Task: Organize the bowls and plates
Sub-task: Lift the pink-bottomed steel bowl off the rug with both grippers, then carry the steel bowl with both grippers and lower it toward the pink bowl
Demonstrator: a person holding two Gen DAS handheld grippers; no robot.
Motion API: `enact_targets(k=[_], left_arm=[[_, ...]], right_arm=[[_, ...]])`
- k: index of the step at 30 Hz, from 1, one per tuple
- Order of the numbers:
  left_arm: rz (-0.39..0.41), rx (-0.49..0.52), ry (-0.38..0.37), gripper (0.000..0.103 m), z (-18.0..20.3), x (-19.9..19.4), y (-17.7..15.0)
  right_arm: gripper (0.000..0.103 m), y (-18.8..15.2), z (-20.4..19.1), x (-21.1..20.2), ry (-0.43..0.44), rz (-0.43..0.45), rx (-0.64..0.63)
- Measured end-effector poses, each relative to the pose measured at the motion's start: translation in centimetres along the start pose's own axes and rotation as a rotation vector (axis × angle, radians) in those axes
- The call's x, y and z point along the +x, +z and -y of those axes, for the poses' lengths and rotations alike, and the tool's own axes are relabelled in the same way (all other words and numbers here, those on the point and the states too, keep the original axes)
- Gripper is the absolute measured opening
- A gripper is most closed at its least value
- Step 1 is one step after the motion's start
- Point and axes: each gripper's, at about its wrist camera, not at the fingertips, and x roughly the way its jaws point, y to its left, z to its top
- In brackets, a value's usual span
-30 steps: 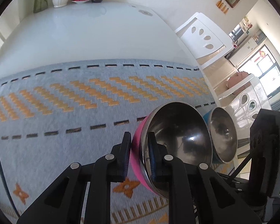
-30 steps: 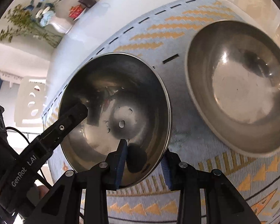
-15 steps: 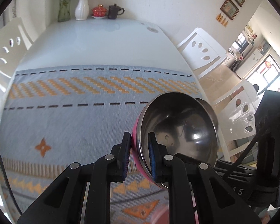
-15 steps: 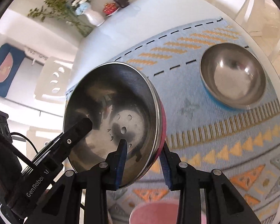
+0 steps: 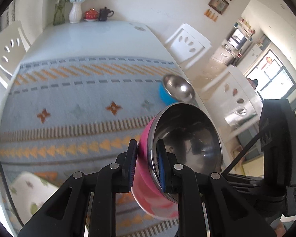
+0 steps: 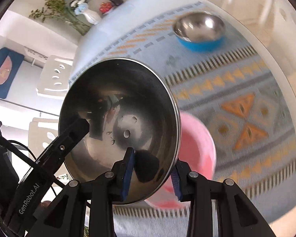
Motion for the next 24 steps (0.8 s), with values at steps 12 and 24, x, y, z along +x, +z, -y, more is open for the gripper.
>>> enact_targets(k=[12, 24], left_arm=[[-0.098, -0.095, -0.105, 0.016, -0.7, 4.0, -5.4], [-0.176, -0.105, -0.078, 0.016, -1.6, 5.5, -5.7]], right_arm=[[0.034, -4.3, 3.6, 1.8, -0.101, -0.059, 0.057], [0.035, -3.4, 2.7, 2.5, -0.107, -0.107, 0.062]])
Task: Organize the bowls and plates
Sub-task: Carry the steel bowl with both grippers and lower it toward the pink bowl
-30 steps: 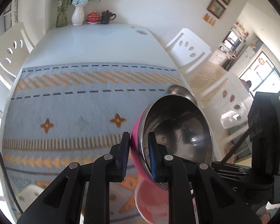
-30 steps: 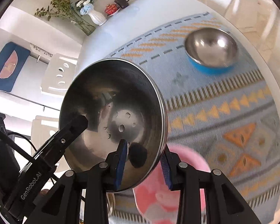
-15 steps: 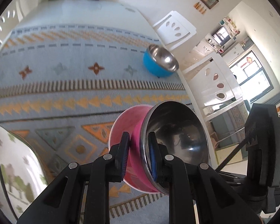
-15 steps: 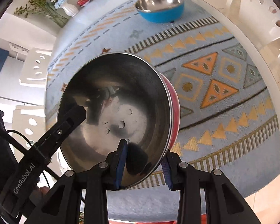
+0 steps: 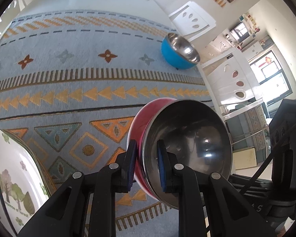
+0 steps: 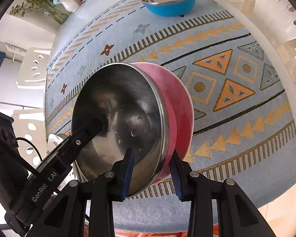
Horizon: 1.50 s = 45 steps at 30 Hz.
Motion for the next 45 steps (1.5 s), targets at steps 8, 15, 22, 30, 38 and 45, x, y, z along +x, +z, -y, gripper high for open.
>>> enact_targets(k=[8, 15, 22, 30, 38, 45], left_arm=[[-0.024, -0.031, -0.005, 0.016, -0.7, 0.1, 0.3], [-0.026, -0.043, -0.024, 0.021, -1.2, -0.3, 0.2], [-0.032, -0.040, -0.024, 0.021, -1.2, -0.3, 0.2], [-0.054, -0.035, -0.027, 0.023, -0.9, 0.4, 0.3], [-0.051, -0.035, -0.017, 0.026, -0.7, 0.3, 0.3], [-0.023, -0.051, 0.014, 0.026, -1.3, -2.0, -0.1]], right_arm=[[0.036, 1.8, -0.2, 0.6, 0.014, -0.073, 0.042], [0.036, 2.3, 0.1, 1.0, 0.041, -0.134, 0.087], [0.036, 3.0, -0.1, 0.2, 0.038, -0.125, 0.092], [0.036, 3.0, 0.6, -0.3, 0.019, -0.121, 0.110], [0.036, 3.5, 1.1, -1.3, 0.000, -0.096, 0.097], [0.036, 3.7, 0.7, -2.4, -0.001, -0.056, 0.064]])
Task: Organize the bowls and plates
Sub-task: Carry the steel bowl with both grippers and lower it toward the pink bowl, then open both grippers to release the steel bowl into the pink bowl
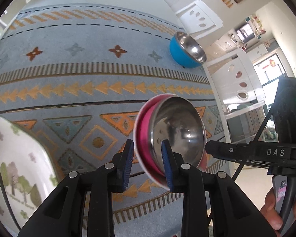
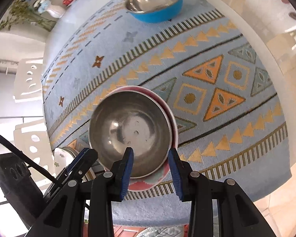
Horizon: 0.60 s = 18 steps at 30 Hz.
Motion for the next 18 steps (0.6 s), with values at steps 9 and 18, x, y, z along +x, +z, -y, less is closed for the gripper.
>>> enact_targets(k=[9, 18], left_arm=[[0.025, 0.001, 0.039, 0.026, 0.5, -0.2, 0.5], [0.202, 0.065, 0.236, 0.026, 1.5, -5.7, 1.5]], right_arm=[[0.036, -0.9, -3.4, -1.1, -0.032, 0.090, -0.170], [0.036, -3.0, -8.1, -4.4, 0.048, 0.275, -0.374]])
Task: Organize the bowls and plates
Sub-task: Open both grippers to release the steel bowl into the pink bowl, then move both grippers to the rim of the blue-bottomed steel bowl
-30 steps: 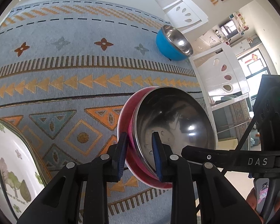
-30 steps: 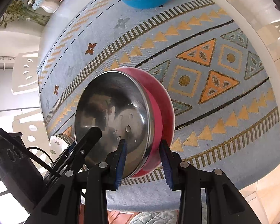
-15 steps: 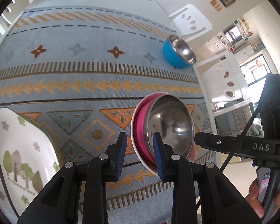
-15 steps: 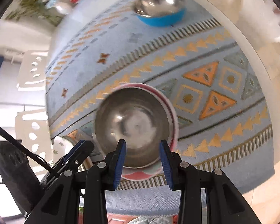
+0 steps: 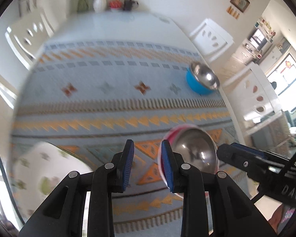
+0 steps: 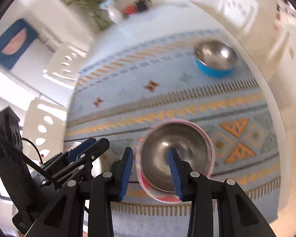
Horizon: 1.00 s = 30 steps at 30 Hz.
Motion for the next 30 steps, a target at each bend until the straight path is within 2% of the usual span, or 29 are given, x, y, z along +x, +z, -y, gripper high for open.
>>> enact_targets(k=[3, 5, 7, 11, 18, 22, 26, 30], left_arm=[[0.068, -0.016, 0.064, 0.026, -0.9, -2.6, 0.7], [0.095, -0.032, 0.145, 0.026, -1.4, -4.5, 1.1], [0.147, -0.033, 0.174, 0.032, -1.7, -6.5, 1.3], [0.231, -0.050, 0.205, 0.038, -2.9, -9.3, 1.9], [0.223, -0.049, 0.206, 0.040, -4.0, -9.5, 1.4], [0.205, -0.020, 0.204, 0.040, -4.0, -9.1, 1.3], [0.219, 0.018, 0.209, 0.040, -3.7, -8.9, 1.9], [0.222, 0.024, 0.212, 0.040, -3.3, -8.5, 2.8]], right_arm=[[0.038, 0.2, -2.0, -1.0, 0.011, 0.071, -0.055], [0.041, 0.4, -3.4, -1.8, -0.013, 0.144, -0.106], [0.045, 0.8, -4.6, -2.3, -0.020, 0.180, -0.160], [0.047, 2.2, -5.9, -2.2, -0.040, 0.181, -0.185], [0.047, 2.9, -6.3, -1.1, -0.105, 0.154, -0.180], [0.047, 2.5, -6.3, -1.5, -0.118, 0.167, -0.169], [0.047, 2.1, -6.5, -1.5, -0.124, 0.186, -0.164], [0.047, 2.3, -6.2, -1.0, -0.110, 0.153, -0.169]])
